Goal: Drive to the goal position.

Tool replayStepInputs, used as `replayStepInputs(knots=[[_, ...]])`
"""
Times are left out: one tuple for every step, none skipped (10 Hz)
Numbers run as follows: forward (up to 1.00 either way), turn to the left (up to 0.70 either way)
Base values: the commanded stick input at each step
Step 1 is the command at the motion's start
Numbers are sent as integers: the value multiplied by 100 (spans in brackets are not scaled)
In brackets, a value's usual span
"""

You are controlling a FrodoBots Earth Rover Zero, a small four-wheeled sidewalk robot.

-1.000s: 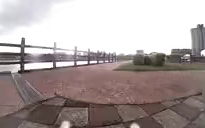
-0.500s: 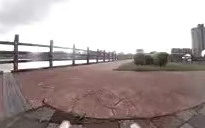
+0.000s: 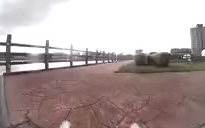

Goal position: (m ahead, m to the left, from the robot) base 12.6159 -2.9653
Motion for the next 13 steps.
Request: replayStepInputs(knots=[[70, 0], [70, 0], [70, 0], [70, 0], [70, 0], [70, 0], [70, 0], [70, 0], [70, 0], [70, 0], [70, 0], [70, 0], [70, 0]])
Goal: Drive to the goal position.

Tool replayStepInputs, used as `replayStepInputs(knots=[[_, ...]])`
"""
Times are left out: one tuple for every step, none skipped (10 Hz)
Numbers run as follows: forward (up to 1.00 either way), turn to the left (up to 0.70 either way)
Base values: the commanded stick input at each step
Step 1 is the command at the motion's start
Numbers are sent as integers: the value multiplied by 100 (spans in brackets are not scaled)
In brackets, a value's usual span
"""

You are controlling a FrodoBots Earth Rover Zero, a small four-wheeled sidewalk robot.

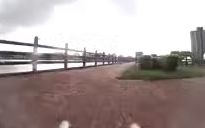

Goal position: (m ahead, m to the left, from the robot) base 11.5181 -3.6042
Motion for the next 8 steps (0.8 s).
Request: replayStepInputs(knots=[[70, 0], [70, 0], [70, 0], [70, 0], [70, 0], [70, 0], [70, 0], [70, 0]])
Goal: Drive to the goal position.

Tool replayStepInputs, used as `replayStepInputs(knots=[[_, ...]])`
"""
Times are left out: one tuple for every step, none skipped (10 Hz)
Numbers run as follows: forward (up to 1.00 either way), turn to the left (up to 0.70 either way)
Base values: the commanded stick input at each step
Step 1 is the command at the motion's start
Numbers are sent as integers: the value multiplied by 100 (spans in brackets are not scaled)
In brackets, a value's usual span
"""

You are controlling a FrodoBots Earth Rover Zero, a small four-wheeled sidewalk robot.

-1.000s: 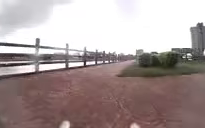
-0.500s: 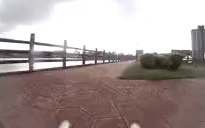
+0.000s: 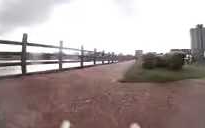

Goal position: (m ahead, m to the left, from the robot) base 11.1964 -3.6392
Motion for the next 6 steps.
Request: replayStepInputs(knots=[[70, 0], [70, 0], [70, 0], [70, 0], [70, 0], [70, 0]])
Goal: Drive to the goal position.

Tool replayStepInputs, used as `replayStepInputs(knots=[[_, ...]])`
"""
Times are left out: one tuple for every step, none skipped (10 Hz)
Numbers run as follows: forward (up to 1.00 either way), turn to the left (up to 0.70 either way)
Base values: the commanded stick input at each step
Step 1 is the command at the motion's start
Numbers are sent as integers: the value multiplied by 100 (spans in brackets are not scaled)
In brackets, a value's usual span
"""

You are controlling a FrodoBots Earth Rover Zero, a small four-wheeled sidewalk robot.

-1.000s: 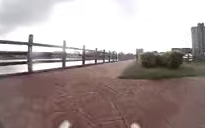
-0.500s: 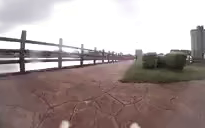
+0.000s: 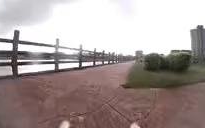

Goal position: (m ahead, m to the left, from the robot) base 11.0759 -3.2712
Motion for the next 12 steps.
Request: replayStepInputs(knots=[[70, 0], [70, 0], [70, 0], [70, 0], [70, 0], [70, 0], [70, 0], [70, 0], [70, 0], [70, 0], [70, 0], [70, 0]])
